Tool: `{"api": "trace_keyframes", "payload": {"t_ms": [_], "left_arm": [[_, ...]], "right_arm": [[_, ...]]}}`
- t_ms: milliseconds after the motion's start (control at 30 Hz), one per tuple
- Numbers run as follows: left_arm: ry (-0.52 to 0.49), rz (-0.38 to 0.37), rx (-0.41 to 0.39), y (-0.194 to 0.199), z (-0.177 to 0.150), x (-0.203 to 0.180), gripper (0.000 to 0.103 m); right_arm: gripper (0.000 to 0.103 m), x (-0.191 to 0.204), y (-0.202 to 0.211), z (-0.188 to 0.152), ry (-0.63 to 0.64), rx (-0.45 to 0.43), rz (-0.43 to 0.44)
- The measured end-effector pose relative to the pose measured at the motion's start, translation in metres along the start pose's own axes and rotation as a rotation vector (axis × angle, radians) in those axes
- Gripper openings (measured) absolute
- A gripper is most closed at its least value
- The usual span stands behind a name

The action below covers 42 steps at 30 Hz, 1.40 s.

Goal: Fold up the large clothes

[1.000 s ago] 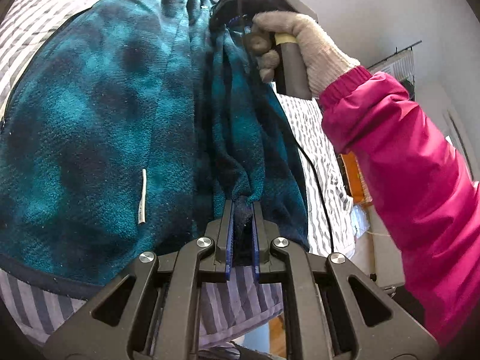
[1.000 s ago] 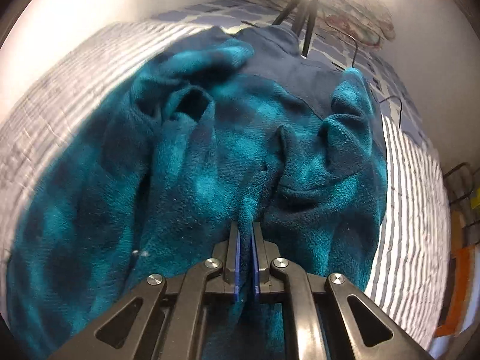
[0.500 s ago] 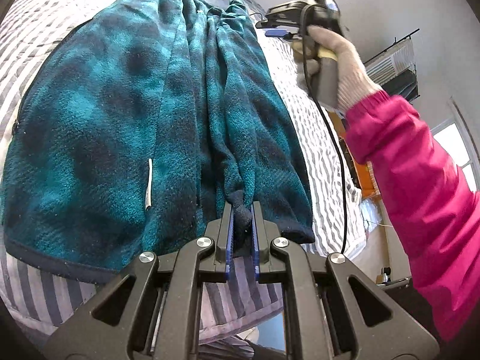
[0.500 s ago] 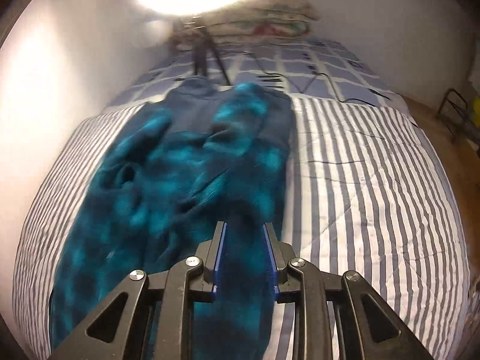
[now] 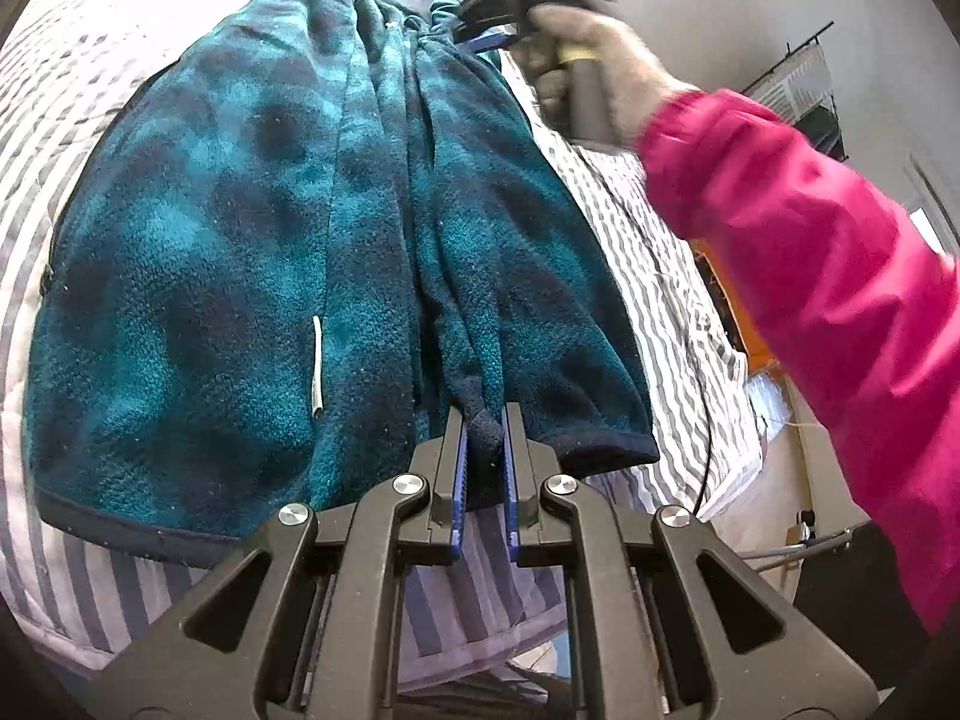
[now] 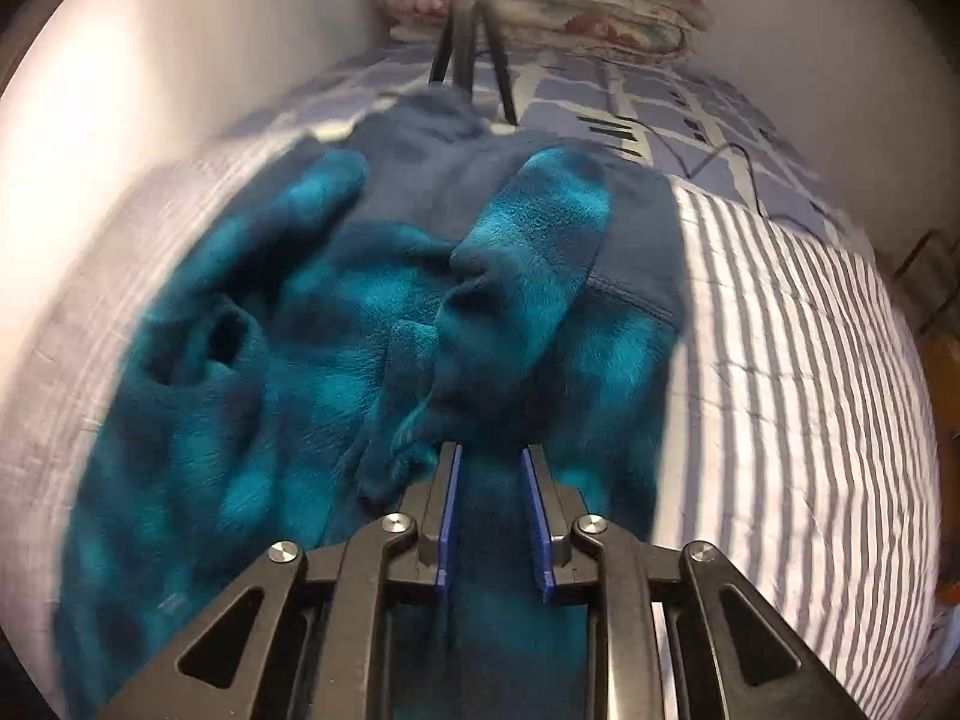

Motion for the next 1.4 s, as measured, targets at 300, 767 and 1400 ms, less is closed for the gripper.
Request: {"api": "trace_keyframes", "payload": {"t_ms": [300,767,1400], "left_arm": [[0.021,-0.044,0.030,0.027,-0.003,0.011,0.008],[-0.040,-0.074,0.123,-0.026,0.029,-0.011,0.005],[-0.196,0.057,0.080,-0.001,0.022,-0.011,0.005]], "right_arm": [[0.035,0.008,0.146,-0.145,-0.055,-0.025,0.187],[0.050,0.016,0.147,-0.295,-0.306,0.082,0.283],[0.009,0.046,0.184,-0.289,-0.290,0.025,0.169]]}}
Point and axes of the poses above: each gripper's, at about its wrist camera, not at the fingertips, and y roughly against the way its jaws point, x to its left, z to its top, the point moved 5 cm from there along -y, roughly the way its jaws point, and after that the axes turned 5 degrees about z, right-handed, at the moved point
